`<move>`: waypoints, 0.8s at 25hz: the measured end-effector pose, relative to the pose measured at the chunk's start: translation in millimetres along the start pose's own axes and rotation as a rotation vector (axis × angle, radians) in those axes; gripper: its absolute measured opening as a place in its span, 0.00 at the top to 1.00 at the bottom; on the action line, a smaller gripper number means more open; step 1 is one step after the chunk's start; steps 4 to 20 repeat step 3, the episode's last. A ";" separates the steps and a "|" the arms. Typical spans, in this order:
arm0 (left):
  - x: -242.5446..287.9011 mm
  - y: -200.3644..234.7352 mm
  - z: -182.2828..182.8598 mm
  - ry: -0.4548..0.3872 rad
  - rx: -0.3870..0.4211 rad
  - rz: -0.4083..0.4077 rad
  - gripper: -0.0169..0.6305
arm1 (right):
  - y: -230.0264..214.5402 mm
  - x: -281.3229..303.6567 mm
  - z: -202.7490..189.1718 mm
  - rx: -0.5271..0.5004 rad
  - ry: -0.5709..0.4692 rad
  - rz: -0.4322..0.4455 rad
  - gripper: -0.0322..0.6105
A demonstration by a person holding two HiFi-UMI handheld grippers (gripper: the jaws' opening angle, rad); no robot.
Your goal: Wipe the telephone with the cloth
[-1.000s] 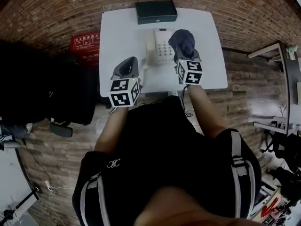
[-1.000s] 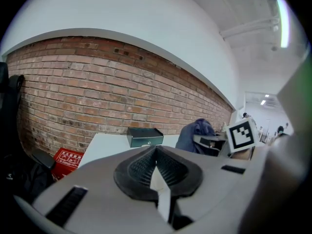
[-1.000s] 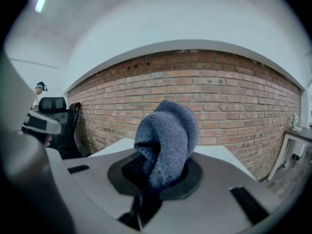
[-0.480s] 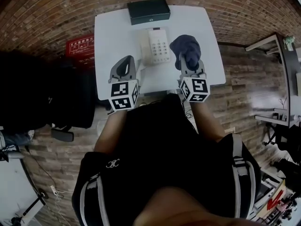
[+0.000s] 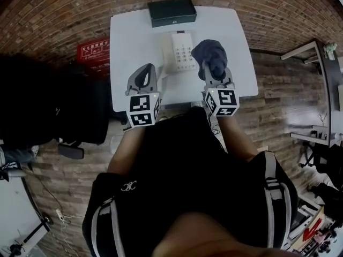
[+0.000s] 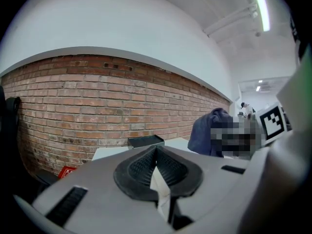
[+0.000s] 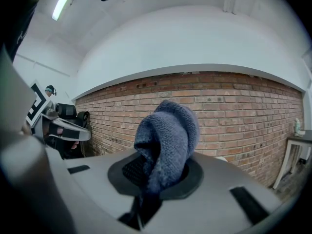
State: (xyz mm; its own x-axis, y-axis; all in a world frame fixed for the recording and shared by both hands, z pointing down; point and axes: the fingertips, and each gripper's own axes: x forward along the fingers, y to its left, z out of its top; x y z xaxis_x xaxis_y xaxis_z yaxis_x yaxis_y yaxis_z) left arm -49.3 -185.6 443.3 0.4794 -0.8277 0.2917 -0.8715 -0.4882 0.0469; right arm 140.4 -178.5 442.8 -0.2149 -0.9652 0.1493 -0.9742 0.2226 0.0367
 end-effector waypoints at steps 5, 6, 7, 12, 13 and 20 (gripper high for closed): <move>-2.4 0.6 -1.5 0.004 -0.004 -0.005 0.97 | 5.1 1.4 -1.4 0.006 0.014 0.018 0.89; -2.4 0.6 -1.5 0.004 -0.004 -0.005 0.97 | 5.1 1.4 -1.4 0.006 0.014 0.018 0.89; -2.4 0.6 -1.5 0.004 -0.004 -0.005 0.97 | 5.1 1.4 -1.4 0.006 0.014 0.018 0.89; -2.4 0.6 -1.5 0.004 -0.004 -0.005 0.97 | 5.1 1.4 -1.4 0.006 0.014 0.018 0.89; -2.4 0.6 -1.5 0.004 -0.004 -0.005 0.97 | 5.1 1.4 -1.4 0.006 0.014 0.018 0.89; -2.4 0.6 -1.5 0.004 -0.004 -0.005 0.97 | 5.1 1.4 -1.4 0.006 0.014 0.018 0.89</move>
